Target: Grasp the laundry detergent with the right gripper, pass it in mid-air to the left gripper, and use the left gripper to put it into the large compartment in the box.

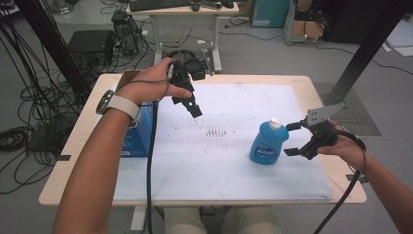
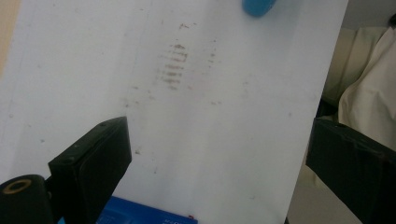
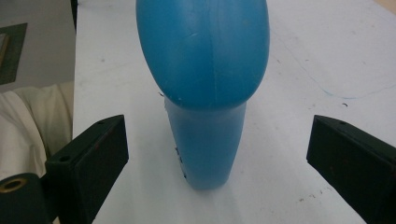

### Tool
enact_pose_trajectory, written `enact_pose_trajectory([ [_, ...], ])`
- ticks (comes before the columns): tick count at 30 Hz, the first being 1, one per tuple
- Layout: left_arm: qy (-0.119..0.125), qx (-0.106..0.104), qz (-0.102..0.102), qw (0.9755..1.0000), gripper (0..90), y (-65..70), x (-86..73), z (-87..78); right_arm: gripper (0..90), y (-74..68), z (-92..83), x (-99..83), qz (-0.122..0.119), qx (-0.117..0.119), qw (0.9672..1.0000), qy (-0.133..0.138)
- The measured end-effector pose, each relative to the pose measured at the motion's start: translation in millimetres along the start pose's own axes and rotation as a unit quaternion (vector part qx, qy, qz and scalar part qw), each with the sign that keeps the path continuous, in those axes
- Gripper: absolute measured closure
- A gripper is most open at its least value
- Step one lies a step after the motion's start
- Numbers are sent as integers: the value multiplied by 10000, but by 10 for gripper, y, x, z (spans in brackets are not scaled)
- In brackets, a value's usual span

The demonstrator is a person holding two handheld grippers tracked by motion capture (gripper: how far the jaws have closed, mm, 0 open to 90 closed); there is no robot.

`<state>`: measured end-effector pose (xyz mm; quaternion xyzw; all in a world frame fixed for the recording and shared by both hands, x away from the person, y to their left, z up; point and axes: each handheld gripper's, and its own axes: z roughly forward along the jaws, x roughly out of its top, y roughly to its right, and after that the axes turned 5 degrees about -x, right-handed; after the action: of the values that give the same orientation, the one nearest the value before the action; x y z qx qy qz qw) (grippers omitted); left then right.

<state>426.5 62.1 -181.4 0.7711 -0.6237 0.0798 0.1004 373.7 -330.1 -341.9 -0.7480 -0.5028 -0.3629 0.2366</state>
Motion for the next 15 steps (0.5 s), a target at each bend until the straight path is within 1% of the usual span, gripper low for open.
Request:
enact_pose_trajectory([
  [10,-7,2,-4,10000,71,2,2,0,54,-4,-9,-2,10,-31,10000,10],
  [15,-9,-1,-1,10000,71,5,4,-1,55,-3,-5,-1,-3,-4,10000,6],
])
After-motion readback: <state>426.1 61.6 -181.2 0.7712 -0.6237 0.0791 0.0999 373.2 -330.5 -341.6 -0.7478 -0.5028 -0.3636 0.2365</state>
